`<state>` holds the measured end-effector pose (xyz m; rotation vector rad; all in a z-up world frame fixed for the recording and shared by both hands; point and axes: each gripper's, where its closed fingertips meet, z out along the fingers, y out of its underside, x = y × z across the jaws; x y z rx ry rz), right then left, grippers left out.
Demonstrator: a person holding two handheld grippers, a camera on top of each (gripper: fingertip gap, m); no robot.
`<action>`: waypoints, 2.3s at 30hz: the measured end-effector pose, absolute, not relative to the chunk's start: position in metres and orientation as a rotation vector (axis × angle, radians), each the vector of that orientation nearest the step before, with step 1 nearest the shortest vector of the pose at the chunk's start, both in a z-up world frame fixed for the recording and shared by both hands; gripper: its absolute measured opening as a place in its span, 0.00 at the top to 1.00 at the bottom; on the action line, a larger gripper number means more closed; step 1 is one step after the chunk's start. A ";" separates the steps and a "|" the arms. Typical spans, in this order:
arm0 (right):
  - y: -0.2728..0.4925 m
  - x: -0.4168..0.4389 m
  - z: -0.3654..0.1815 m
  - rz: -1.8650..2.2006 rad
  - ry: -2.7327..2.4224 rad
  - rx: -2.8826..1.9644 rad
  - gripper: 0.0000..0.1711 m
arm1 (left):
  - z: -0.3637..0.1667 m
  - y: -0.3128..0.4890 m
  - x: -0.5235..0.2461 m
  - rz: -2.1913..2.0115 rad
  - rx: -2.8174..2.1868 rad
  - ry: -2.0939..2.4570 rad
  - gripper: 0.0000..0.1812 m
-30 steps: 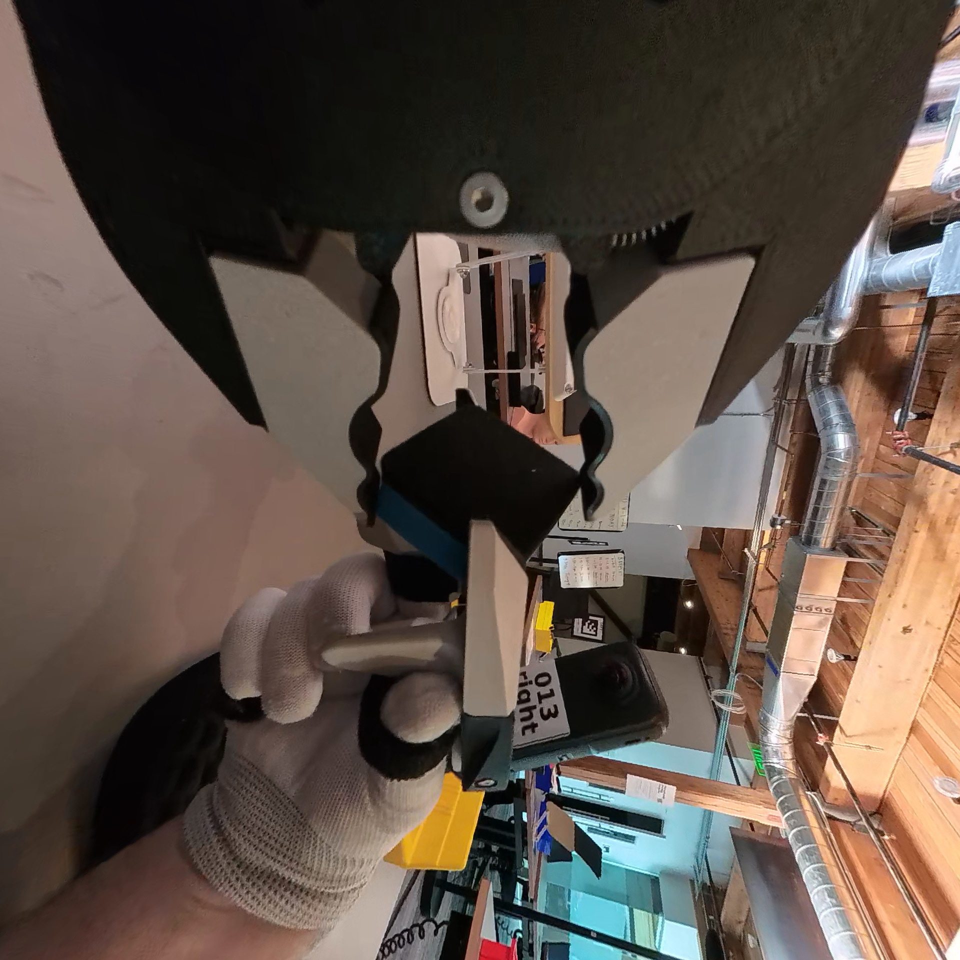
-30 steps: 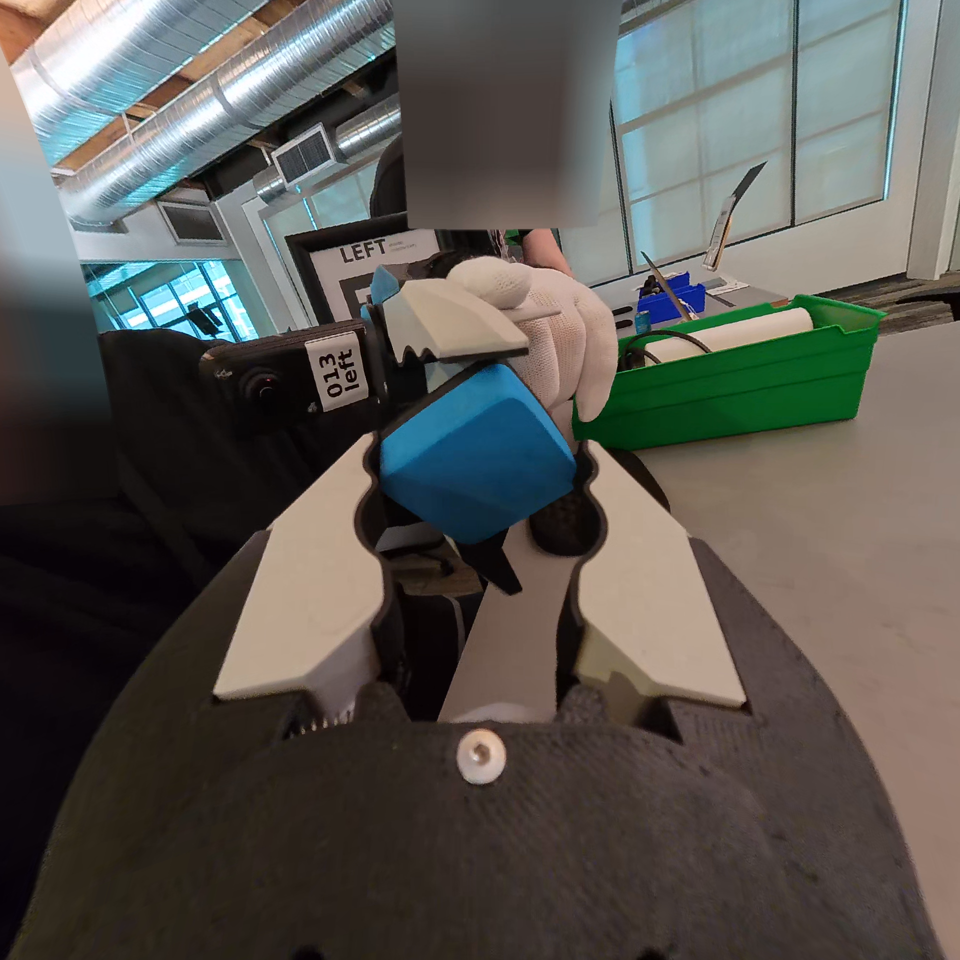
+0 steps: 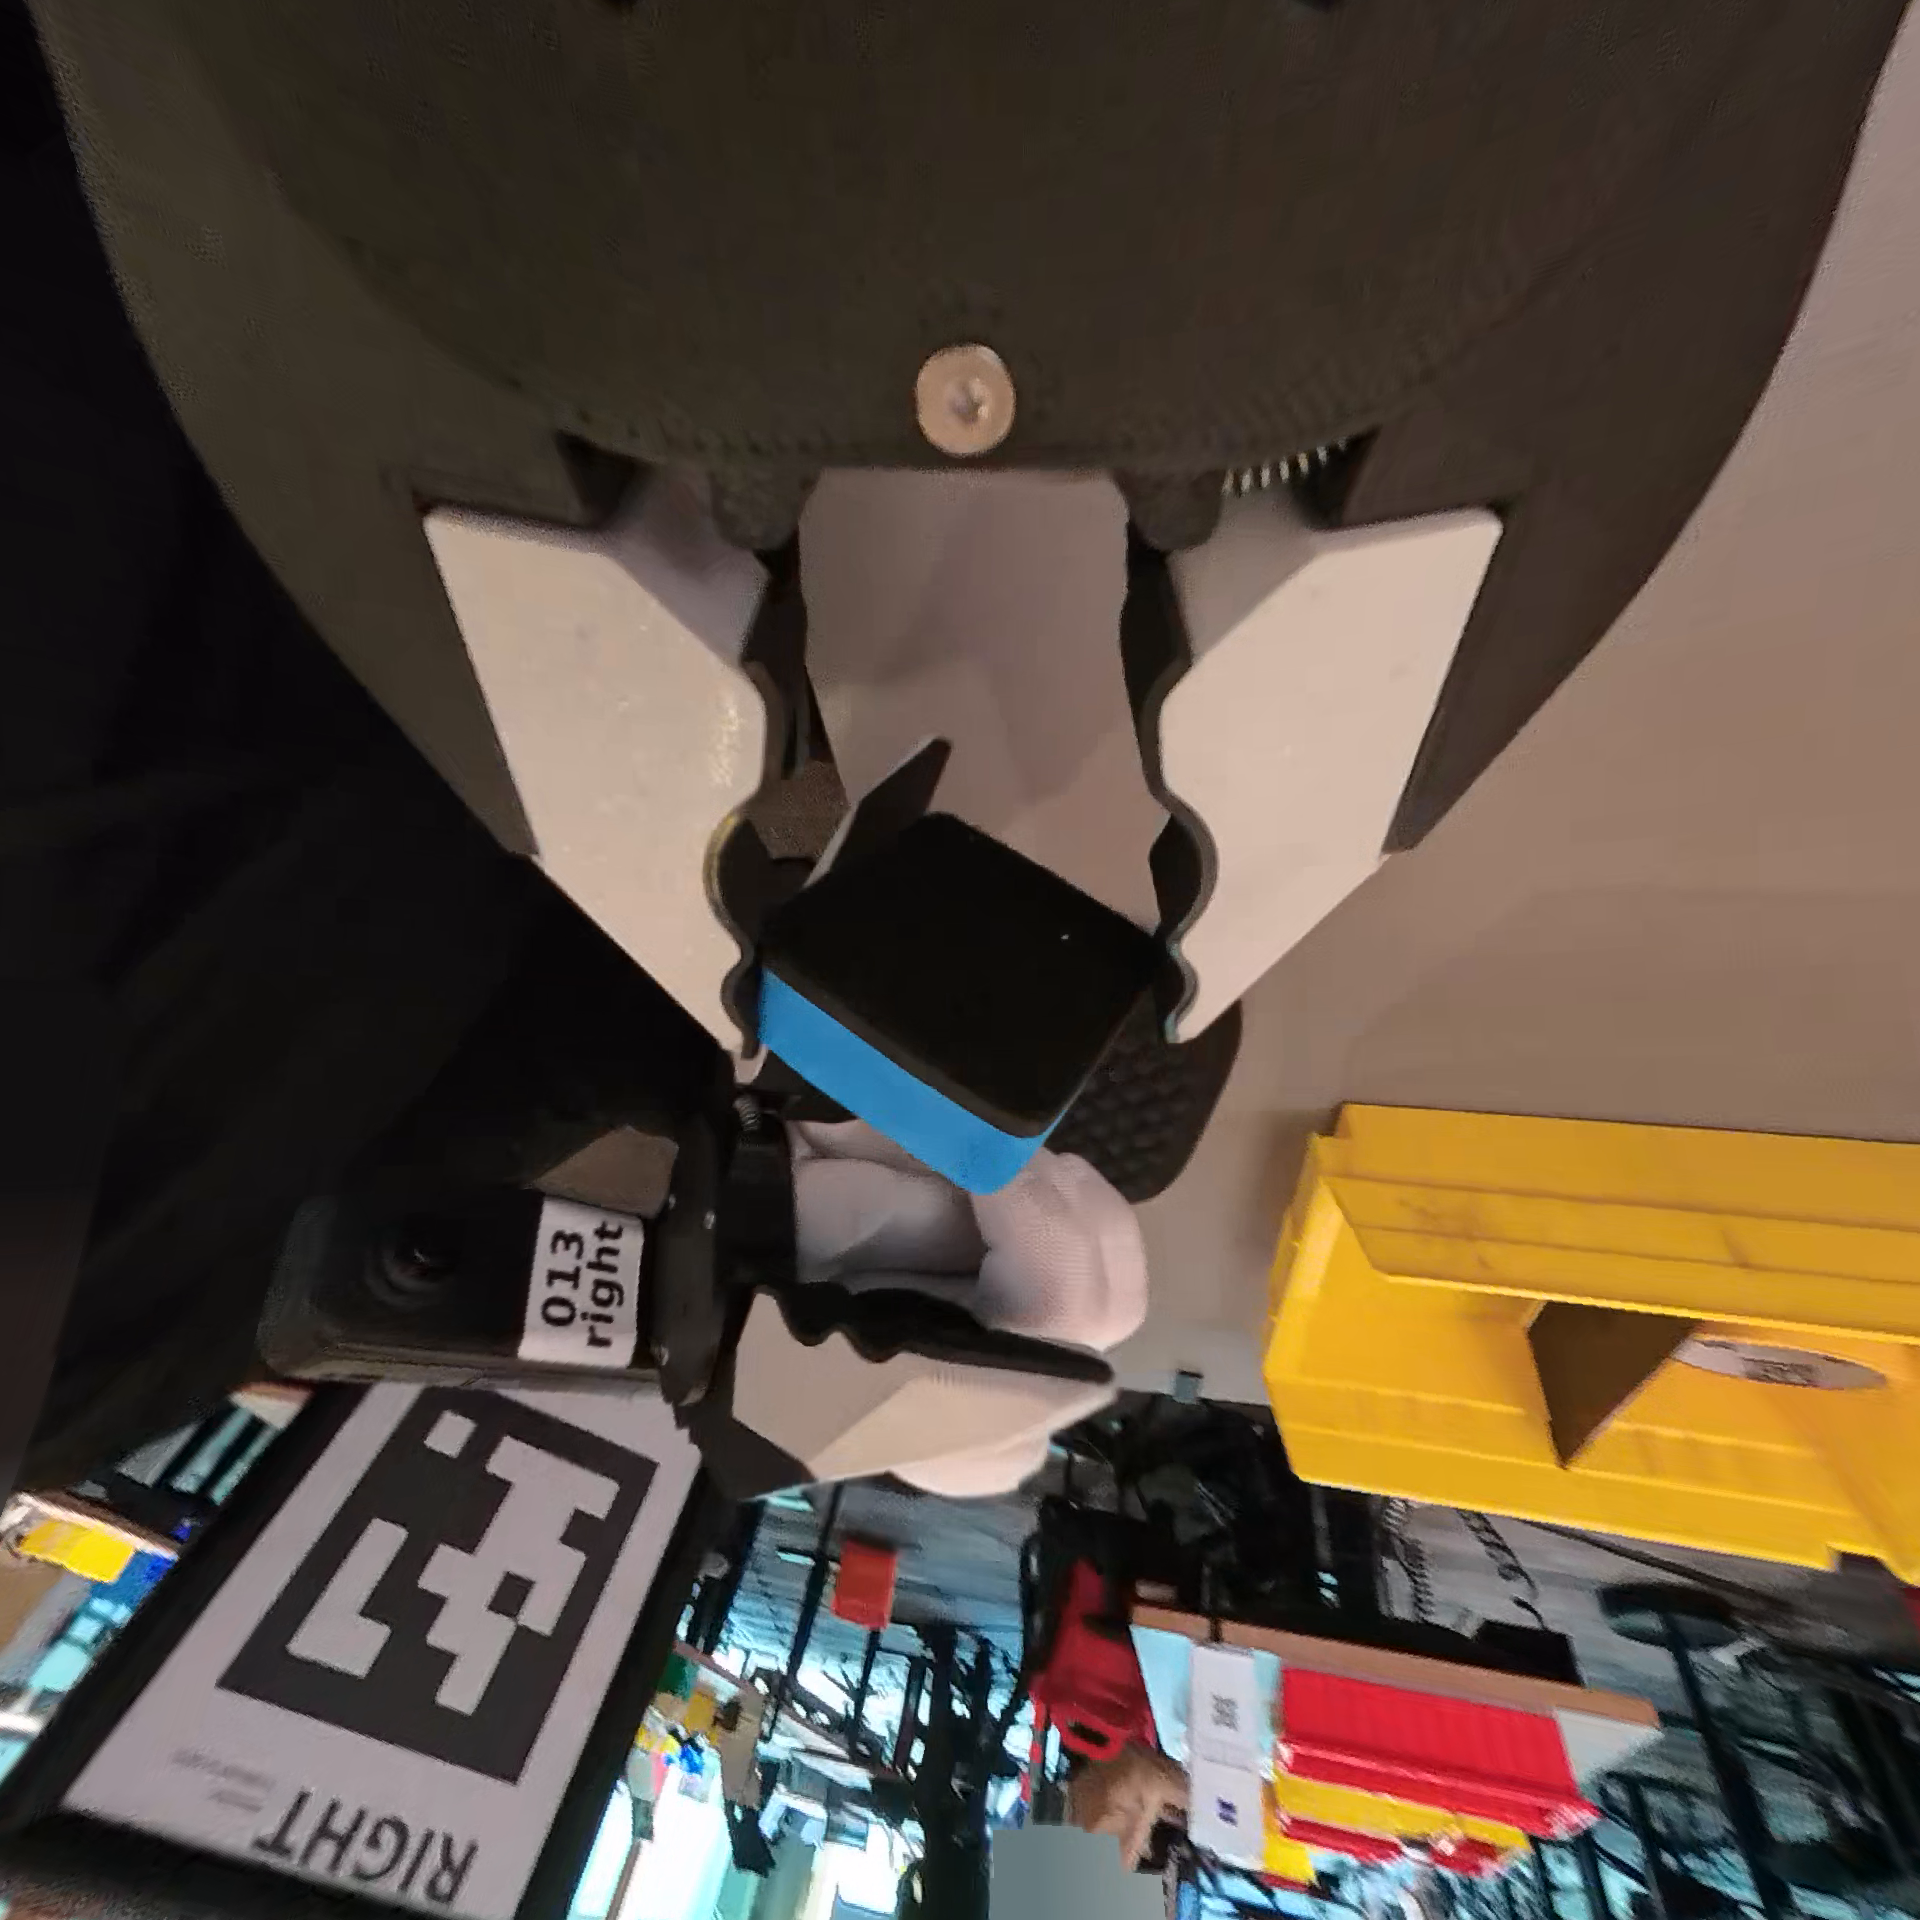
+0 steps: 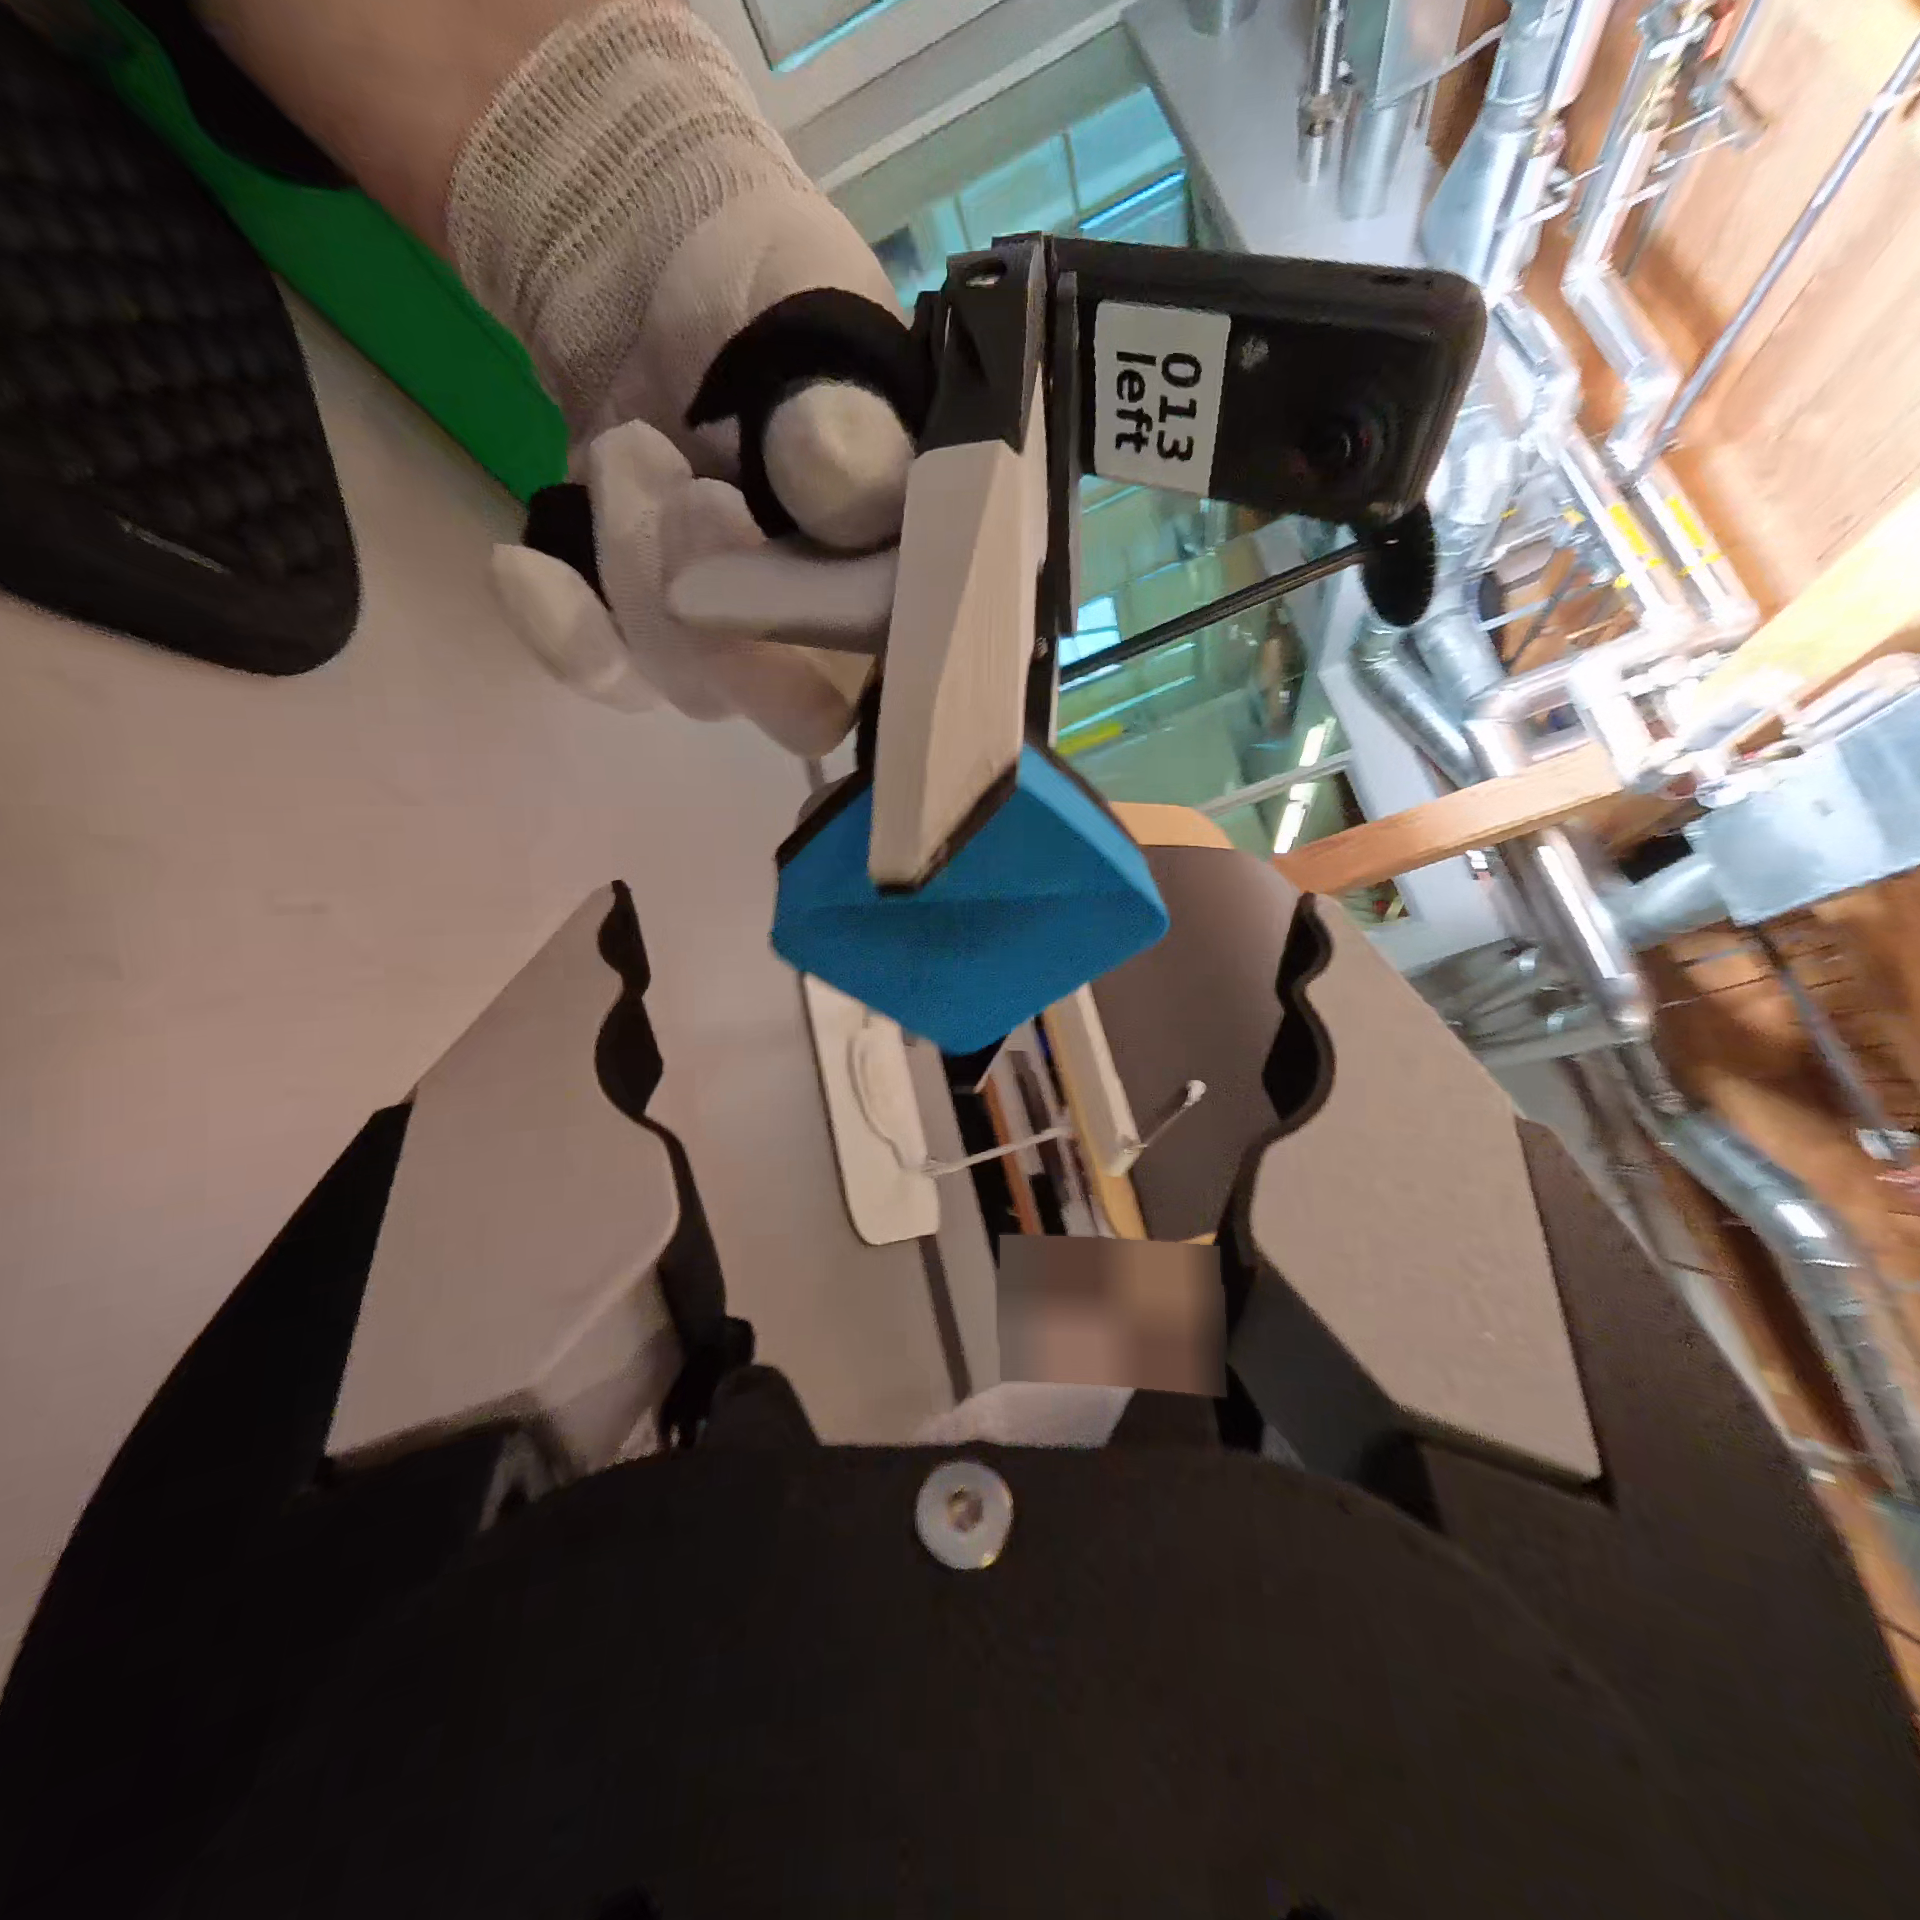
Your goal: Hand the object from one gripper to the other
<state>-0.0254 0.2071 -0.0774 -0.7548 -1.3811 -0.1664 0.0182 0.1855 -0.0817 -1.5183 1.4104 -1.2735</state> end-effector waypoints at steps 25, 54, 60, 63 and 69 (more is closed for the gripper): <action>0.317 0.033 -0.158 -0.070 -1.107 -1.647 0.57 | -0.094 0.234 0.004 -0.413 -1.420 1.225 0.52; 0.322 0.044 -0.142 -0.090 -1.024 -1.683 0.57 | -0.166 0.314 -0.061 -0.159 -1.537 1.060 0.59; 0.351 0.107 -0.071 -0.106 -0.888 -1.652 0.56 | -0.184 0.329 -0.055 -0.069 -1.523 1.118 0.59; 0.390 0.158 -0.048 -0.143 -0.779 -1.682 0.57 | -0.187 0.328 -0.053 -0.020 -1.498 1.150 0.60; 0.488 0.245 -0.103 -0.197 -0.657 -1.958 0.56 | -0.183 0.332 -0.058 -0.050 -1.509 1.091 0.61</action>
